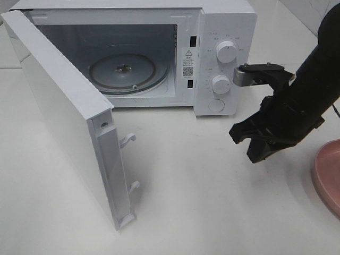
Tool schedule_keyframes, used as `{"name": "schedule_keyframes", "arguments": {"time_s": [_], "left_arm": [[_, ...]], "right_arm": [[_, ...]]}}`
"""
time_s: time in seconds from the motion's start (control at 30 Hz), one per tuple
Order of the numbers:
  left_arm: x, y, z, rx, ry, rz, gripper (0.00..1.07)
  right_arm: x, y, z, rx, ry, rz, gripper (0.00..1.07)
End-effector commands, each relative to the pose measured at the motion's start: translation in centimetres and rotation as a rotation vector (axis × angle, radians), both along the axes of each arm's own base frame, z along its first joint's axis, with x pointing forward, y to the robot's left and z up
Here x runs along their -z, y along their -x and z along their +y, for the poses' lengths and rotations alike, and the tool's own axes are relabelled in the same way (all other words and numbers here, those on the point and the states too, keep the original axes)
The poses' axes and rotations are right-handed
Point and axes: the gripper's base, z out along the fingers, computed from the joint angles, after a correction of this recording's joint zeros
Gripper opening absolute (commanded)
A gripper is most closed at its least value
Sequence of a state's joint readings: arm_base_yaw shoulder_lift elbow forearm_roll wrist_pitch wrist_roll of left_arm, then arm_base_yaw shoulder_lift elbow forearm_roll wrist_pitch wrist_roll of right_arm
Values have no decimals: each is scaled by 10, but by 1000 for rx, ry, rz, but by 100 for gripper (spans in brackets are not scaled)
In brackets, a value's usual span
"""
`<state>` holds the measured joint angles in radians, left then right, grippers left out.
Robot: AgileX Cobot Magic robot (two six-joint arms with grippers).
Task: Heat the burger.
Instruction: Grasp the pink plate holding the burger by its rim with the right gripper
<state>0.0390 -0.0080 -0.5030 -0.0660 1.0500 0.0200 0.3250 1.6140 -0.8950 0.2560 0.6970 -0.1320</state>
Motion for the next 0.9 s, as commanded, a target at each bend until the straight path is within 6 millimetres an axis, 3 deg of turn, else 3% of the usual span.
{"name": "schedule_keyframes", "arguments": {"time_s": [0.03, 0.27, 0.53, 0.6, 0.63, 0.67, 0.7, 0.73, 0.77, 0.8, 0.83, 0.87, 0.9], "left_arm": [[0, 2, -1, 10, 3, -27, 100], [0, 2, -1, 10, 3, -27, 100], [0, 2, -1, 10, 3, -27, 100], [0, 2, -1, 10, 3, -27, 100], [0, 2, -1, 10, 3, -27, 100], [0, 2, -1, 10, 3, -27, 100], [0, 2, -1, 10, 3, -27, 100], [0, 2, -1, 10, 3, -27, 100], [0, 2, -1, 10, 3, -27, 100], [0, 2, -1, 10, 3, -27, 100], [0, 2, -1, 10, 3, -27, 100], [0, 2, -1, 10, 3, -27, 100], [0, 2, -1, 10, 3, -27, 100]], "right_arm": [[-2, 7, -10, -32, 88, 76, 7], [-7, 11, -24, 3, 187, 108, 11], [-20, 16, -54, 111, 196, 84, 23], [-18, 21, -65, 136, 213, 90, 37], [-18, 21, -65, 136, 213, 90, 37], [-15, 24, -71, 158, 215, 103, 52], [-13, 24, -74, 162, 220, 101, 59], [-13, 24, -74, 162, 220, 101, 59], [-9, 25, -77, 174, 218, 90, 74], [-7, 25, -77, 178, 216, 84, 82], [-7, 25, -77, 178, 216, 84, 82], [-3, 27, -78, 174, 221, 74, 94], [0, 28, -78, 172, 223, 67, 98]]}}
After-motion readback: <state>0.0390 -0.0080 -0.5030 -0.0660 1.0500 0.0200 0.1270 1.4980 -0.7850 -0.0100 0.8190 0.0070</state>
